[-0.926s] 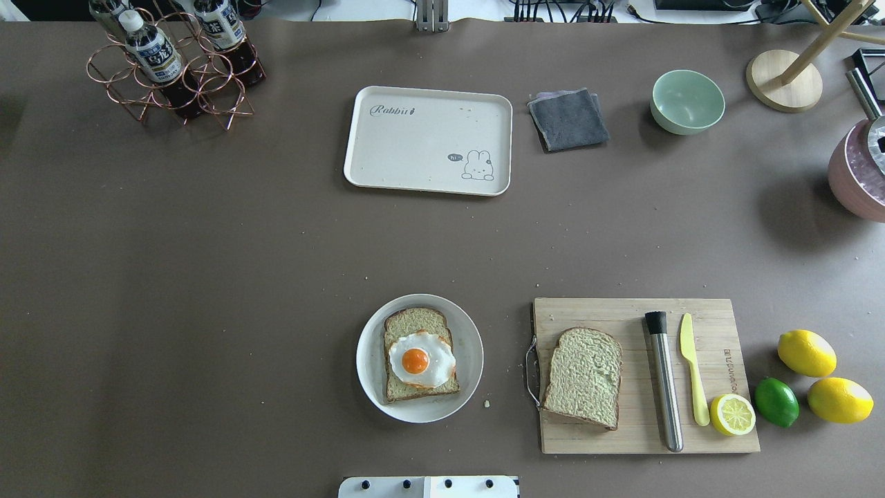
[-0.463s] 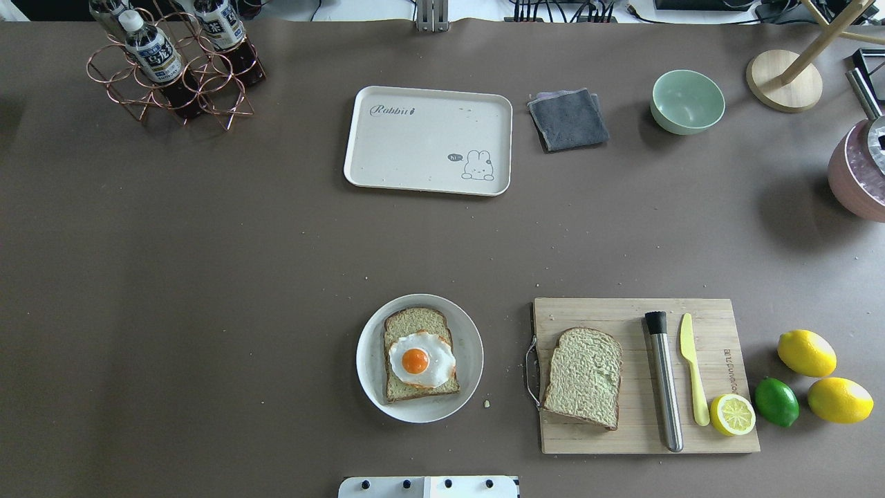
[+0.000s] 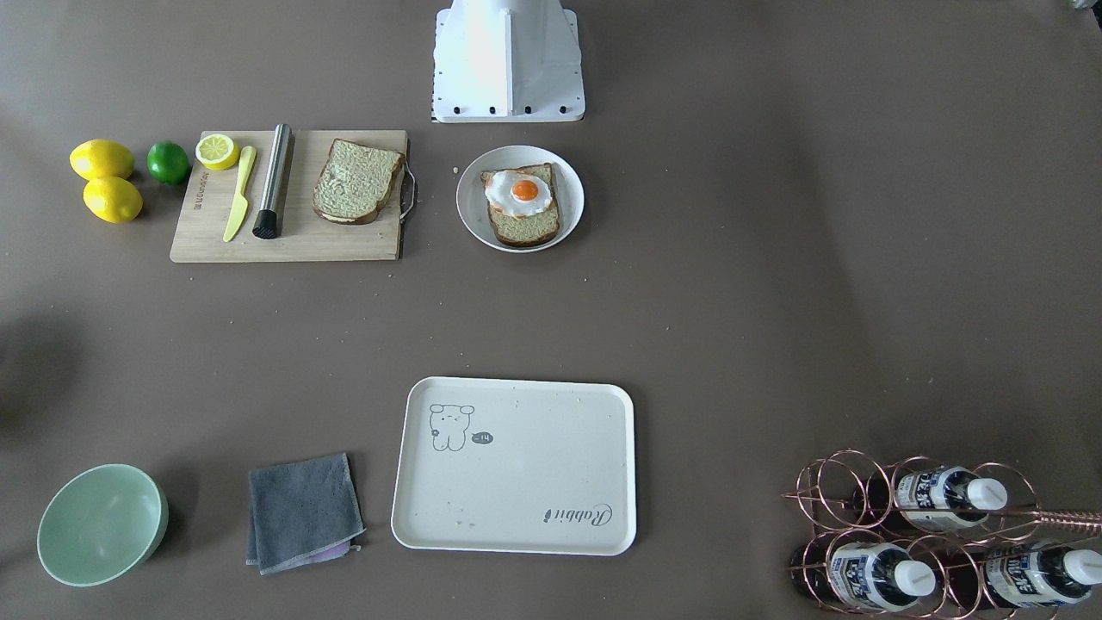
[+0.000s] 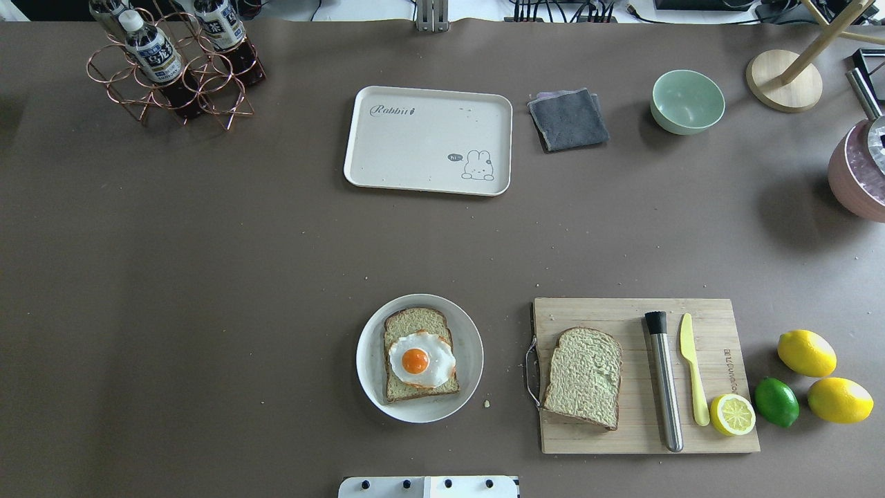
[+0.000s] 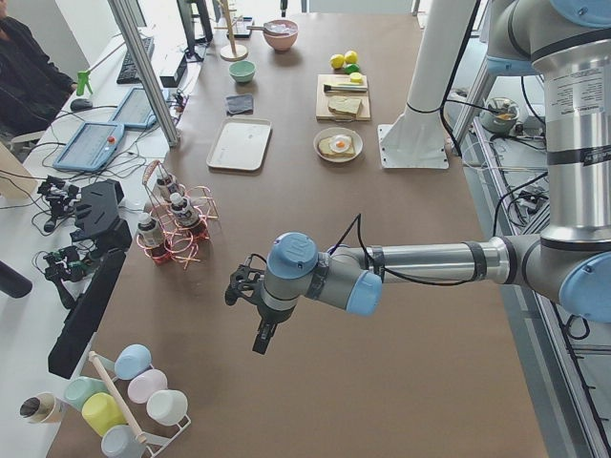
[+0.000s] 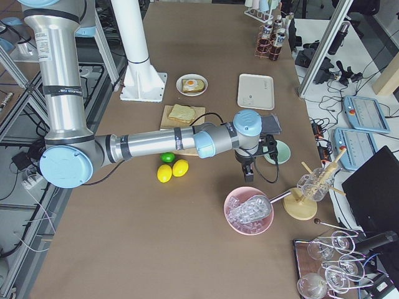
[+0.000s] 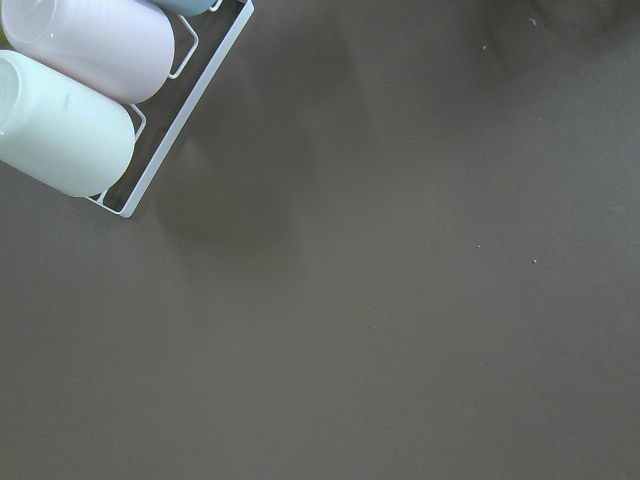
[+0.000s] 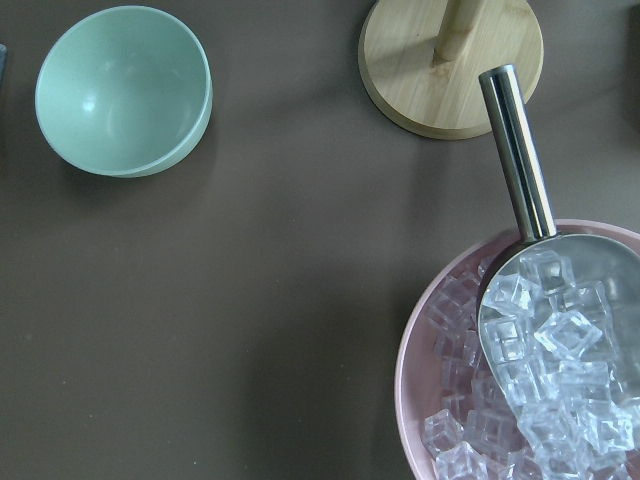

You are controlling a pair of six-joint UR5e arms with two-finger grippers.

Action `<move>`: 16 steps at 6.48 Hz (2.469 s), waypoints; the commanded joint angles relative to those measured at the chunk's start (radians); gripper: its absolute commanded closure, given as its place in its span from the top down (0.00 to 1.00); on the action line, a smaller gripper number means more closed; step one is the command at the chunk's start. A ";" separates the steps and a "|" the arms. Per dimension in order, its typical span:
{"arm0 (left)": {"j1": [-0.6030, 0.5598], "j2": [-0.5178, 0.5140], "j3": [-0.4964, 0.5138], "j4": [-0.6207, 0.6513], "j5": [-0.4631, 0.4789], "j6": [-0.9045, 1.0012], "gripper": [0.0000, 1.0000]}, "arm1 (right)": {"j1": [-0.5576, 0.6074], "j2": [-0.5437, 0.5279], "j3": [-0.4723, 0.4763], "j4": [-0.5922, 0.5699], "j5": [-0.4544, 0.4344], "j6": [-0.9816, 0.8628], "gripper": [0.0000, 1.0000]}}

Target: Make sandwich and place on tray

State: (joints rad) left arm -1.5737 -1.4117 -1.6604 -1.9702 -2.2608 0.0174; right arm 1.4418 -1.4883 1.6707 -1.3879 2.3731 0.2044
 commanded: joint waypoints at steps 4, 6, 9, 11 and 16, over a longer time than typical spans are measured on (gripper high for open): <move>0.070 -0.093 -0.025 -0.029 -0.059 -0.115 0.98 | -0.113 0.094 0.040 0.000 0.011 0.125 1.00; 0.202 -0.153 -0.117 -0.033 -0.059 -0.363 0.98 | -0.184 0.083 0.095 0.118 0.009 0.265 1.00; 0.412 -0.177 -0.147 -0.313 -0.042 -0.901 0.98 | -0.351 0.042 0.107 0.476 -0.002 0.750 1.00; 0.583 -0.176 -0.209 -0.368 0.102 -1.103 0.98 | -0.464 -0.057 0.226 0.478 -0.053 0.825 1.00; 0.785 -0.177 -0.271 -0.363 0.325 -1.235 0.98 | -0.952 -0.109 0.368 0.477 -0.510 1.093 1.00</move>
State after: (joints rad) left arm -0.7937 -1.5891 -1.9253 -2.3332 -1.9430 -1.2146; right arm 0.5814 -1.5975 2.0324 -0.9100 1.9347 1.2702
